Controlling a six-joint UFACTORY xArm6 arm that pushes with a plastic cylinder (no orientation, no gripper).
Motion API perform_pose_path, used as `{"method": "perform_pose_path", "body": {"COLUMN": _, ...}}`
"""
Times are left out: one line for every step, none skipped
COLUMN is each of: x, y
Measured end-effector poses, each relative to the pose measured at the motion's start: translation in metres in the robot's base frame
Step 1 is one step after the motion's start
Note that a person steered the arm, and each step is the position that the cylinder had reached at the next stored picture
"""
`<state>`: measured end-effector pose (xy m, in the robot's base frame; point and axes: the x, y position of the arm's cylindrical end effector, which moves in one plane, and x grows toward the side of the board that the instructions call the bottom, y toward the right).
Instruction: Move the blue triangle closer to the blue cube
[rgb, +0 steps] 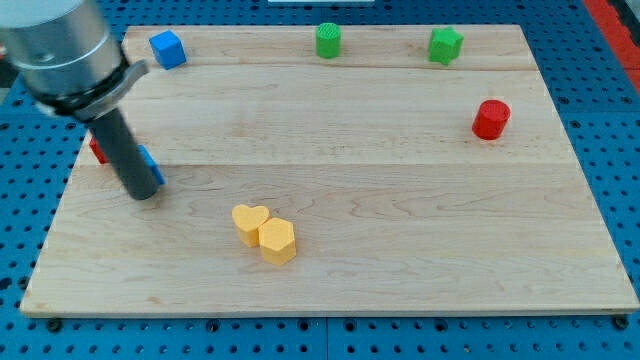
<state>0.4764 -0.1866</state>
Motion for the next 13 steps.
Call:
{"method": "perform_pose_path", "body": {"x": -0.023, "y": 0.016}}
{"method": "perform_pose_path", "body": {"x": -0.003, "y": 0.046}}
{"method": "perform_pose_path", "body": {"x": 0.010, "y": 0.024}}
{"method": "perform_pose_path", "body": {"x": 0.003, "y": -0.038}}
{"method": "perform_pose_path", "body": {"x": -0.036, "y": -0.007}}
{"method": "perform_pose_path", "body": {"x": -0.088, "y": 0.034}}
{"method": "perform_pose_path", "body": {"x": -0.082, "y": 0.024}}
{"method": "perform_pose_path", "body": {"x": -0.051, "y": 0.039}}
{"method": "perform_pose_path", "body": {"x": -0.080, "y": -0.010}}
{"method": "perform_pose_path", "body": {"x": -0.116, "y": -0.034}}
{"method": "perform_pose_path", "body": {"x": -0.160, "y": -0.035}}
{"method": "perform_pose_path", "body": {"x": -0.169, "y": -0.032}}
{"method": "perform_pose_path", "body": {"x": -0.169, "y": -0.021}}
